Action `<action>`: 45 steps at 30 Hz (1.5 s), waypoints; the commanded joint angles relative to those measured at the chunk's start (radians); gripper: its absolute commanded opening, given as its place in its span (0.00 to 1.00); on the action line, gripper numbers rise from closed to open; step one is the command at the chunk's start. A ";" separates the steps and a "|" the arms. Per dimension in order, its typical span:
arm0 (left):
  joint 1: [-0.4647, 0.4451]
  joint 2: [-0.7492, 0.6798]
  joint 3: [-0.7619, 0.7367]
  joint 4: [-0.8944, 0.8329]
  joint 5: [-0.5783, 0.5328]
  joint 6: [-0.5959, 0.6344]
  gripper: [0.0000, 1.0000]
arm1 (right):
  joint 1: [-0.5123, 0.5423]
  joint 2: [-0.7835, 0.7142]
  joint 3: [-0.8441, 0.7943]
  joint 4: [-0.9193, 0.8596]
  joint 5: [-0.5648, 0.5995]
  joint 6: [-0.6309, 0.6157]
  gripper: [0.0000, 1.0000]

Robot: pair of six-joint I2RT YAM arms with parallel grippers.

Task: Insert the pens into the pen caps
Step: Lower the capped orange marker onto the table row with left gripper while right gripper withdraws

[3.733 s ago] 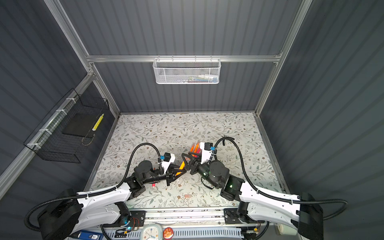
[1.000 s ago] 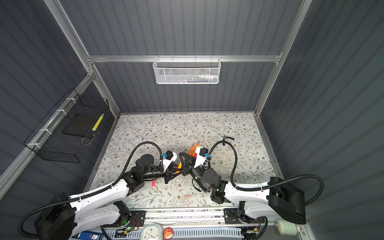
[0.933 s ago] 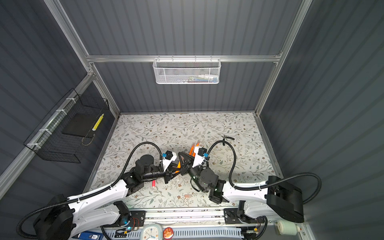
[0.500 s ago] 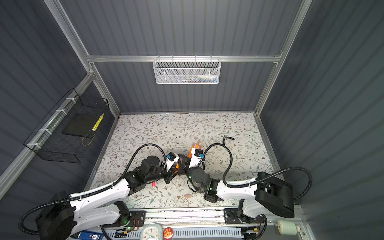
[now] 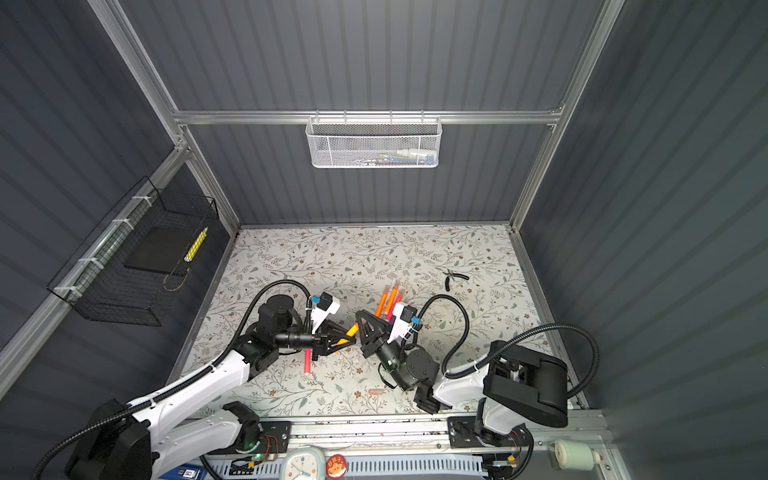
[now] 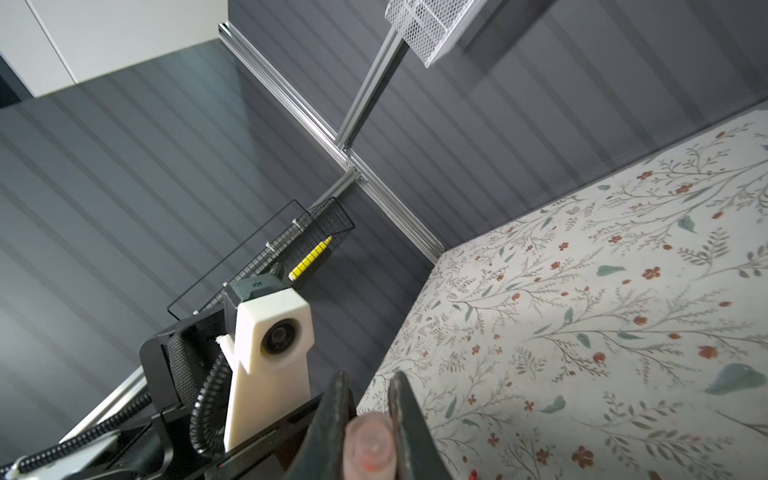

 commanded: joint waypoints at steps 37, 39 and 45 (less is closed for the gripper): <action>-0.158 0.795 0.292 0.250 -0.924 -0.227 0.00 | -0.225 -0.741 -0.063 -1.467 0.055 0.206 0.97; -0.176 0.819 0.323 0.232 -0.935 -0.236 0.00 | -0.236 -0.739 -0.063 -1.475 0.042 0.215 0.97; -0.190 0.887 0.395 0.170 -0.988 -0.270 0.00 | -0.248 -0.757 -0.075 -1.491 0.032 0.227 0.97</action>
